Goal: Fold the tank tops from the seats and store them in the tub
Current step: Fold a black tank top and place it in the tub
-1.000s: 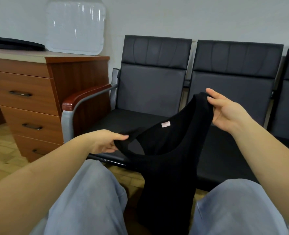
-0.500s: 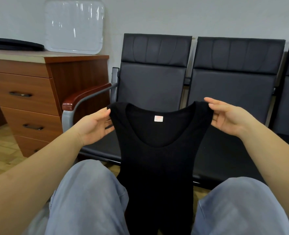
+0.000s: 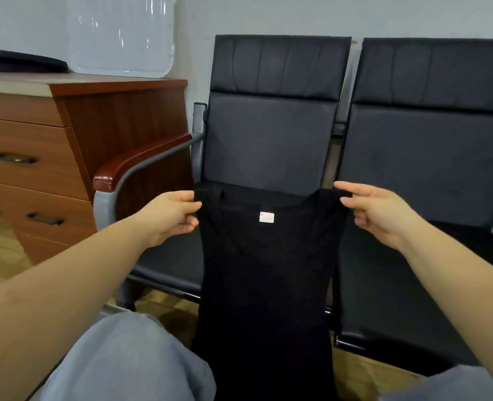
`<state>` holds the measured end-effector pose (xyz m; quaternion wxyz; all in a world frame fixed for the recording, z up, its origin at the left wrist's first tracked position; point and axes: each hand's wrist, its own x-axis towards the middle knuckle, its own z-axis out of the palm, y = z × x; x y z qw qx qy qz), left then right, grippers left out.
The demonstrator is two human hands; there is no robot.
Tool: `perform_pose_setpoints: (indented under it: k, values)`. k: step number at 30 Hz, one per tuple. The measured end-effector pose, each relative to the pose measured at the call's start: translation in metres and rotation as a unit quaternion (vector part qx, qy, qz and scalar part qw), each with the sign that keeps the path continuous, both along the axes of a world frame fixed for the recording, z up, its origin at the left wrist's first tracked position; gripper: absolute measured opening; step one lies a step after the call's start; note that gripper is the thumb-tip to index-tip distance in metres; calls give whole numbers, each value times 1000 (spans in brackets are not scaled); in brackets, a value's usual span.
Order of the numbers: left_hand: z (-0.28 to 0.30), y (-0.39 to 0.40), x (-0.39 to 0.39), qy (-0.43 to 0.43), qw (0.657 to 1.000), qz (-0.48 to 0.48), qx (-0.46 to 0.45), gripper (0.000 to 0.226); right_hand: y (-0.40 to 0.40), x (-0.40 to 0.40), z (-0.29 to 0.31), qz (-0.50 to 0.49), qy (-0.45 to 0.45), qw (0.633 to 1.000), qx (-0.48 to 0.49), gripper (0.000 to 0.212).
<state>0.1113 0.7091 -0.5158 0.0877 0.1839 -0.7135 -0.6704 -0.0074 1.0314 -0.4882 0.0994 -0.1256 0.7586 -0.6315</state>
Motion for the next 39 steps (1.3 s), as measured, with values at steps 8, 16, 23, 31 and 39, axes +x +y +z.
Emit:
perform_pose_setpoints:
  k: [8, 16, 23, 31, 39]
  values:
    - [-91, 10, -75, -107, 988, 33, -111, 87, -73, -41, -108, 60, 150, 943, 292, 79]
    - [-137, 6, -130, -159, 897, -86, -403, 87, -127, -100, -184, -9, 176, 860, 478, 78]
    - [-145, -31, -199, -134, 865, -56, -481, 78, -143, -200, -188, -14, 293, 809, 510, 60]
    - [-158, -49, -255, -122, 782, 139, -595, 77, -167, -254, -196, -137, 401, 772, 474, 42]
    - [-153, -46, -246, -125, 823, 16, -554, 42, -158, -243, -183, 35, 275, 841, 465, 34]
